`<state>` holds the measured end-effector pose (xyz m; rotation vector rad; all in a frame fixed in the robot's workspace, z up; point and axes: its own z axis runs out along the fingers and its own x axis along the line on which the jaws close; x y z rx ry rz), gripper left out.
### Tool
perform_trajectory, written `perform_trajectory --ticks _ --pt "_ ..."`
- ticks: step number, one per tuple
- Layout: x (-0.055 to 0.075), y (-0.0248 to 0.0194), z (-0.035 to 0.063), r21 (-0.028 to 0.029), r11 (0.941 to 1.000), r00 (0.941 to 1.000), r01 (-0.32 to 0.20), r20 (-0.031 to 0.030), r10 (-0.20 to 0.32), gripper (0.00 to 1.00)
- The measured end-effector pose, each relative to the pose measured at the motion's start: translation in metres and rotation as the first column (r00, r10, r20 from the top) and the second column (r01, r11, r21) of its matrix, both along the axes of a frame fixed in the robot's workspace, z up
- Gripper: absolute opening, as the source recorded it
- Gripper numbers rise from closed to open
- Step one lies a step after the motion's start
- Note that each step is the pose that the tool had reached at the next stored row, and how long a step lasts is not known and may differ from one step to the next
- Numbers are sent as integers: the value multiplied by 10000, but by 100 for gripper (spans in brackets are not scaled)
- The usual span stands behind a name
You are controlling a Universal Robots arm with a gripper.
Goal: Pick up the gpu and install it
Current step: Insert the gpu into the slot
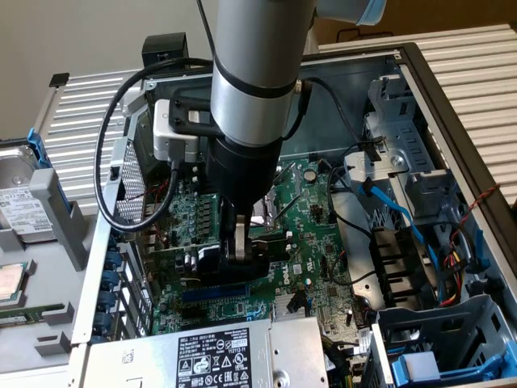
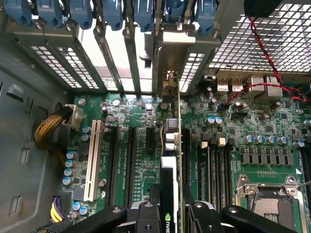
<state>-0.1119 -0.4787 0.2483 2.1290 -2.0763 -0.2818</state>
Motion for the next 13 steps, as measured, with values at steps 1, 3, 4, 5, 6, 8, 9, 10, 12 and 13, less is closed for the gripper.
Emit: perform_trajectory --ticks 1,3,4,5,6,8,9,10,12,13 --pt "0 0 0 0 10000 10000 1 0 -1 27" --pt "-2 0 0 1 10000 10000 5 0 -5 27" --pt "-5 0 0 0 10000 10000 10 0 -10 27" --pt "-9 -1 0 0 10000 10000 14 0 -14 27" --pt "-13 -1 0 -1 10000 10000 20 -1 -20 27" --pt "-18 -3 0 0 10000 10000 32 0 -32 27" --pt "-20 -5 0 -1 10000 10000 39 0 -39 27" --pt "-24 -7 0 0 10000 10000 49 0 -49 27" --pt "-33 -11 -1 1 10000 10000 71 1 -71 27" --pt "-38 -13 0 -1 10000 10000 82 0 -82 27"
